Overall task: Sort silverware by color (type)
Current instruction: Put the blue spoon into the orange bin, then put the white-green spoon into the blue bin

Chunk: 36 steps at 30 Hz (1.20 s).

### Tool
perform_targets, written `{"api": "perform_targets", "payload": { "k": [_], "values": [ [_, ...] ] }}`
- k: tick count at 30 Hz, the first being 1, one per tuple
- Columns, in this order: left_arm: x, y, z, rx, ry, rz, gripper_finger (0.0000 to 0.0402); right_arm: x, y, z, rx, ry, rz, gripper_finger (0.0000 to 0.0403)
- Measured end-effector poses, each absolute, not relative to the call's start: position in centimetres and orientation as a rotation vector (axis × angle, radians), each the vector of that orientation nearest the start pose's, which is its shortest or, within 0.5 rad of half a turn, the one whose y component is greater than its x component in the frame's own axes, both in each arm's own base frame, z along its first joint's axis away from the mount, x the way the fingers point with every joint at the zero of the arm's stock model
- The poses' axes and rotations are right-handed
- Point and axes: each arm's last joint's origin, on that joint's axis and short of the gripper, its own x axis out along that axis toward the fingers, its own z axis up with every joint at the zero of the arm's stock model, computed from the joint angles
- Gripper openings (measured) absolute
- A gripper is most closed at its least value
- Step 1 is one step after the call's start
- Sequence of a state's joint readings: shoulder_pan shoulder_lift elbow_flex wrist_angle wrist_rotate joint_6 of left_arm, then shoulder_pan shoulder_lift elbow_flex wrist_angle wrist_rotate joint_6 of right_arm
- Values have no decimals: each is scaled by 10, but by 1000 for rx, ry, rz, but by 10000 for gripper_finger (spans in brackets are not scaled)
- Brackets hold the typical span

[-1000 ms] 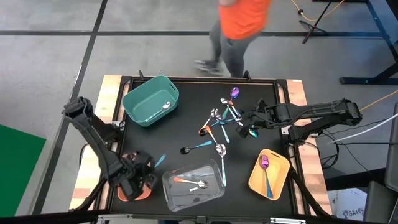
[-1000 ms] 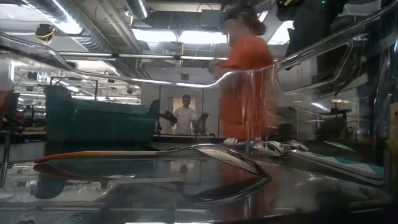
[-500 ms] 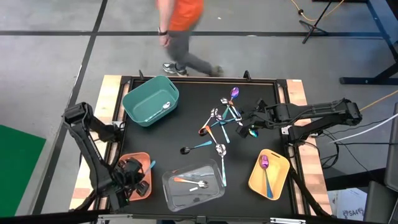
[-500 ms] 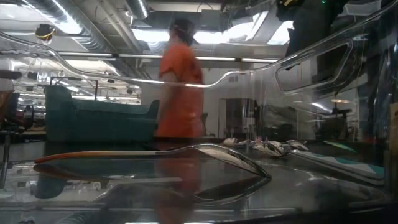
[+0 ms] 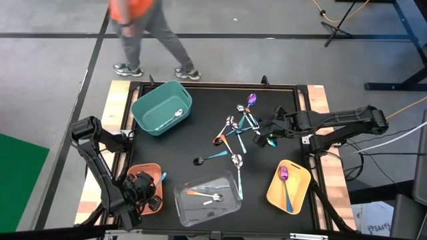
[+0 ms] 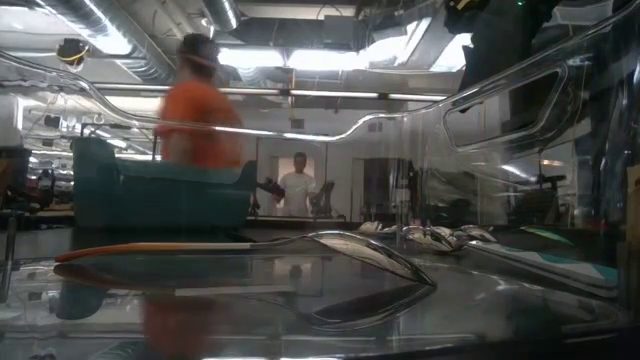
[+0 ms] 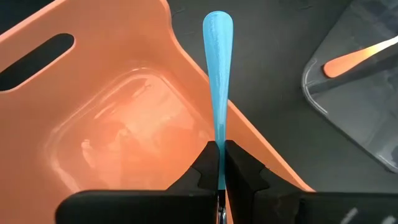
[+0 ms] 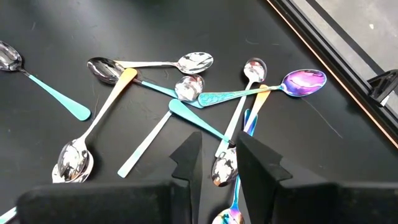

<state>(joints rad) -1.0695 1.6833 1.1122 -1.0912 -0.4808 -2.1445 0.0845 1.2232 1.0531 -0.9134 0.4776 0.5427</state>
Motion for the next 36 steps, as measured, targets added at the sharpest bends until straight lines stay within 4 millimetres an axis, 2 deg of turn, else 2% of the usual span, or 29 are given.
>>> {"api": "perform_targets", "payload": {
  "k": [9, 19, 36],
  "values": [
    [146, -239, 191, -694, 934, 805, 7, 226, 6, 287, 186, 911, -621, 85],
    [146, -239, 190, -700, 966, 814, 27, 226, 6, 287, 186, 911, -621, 85],
    [145, -240, 190, -704, 998, 820, 30, 226, 6, 287, 186, 911, -621, 85]
  ]
}}
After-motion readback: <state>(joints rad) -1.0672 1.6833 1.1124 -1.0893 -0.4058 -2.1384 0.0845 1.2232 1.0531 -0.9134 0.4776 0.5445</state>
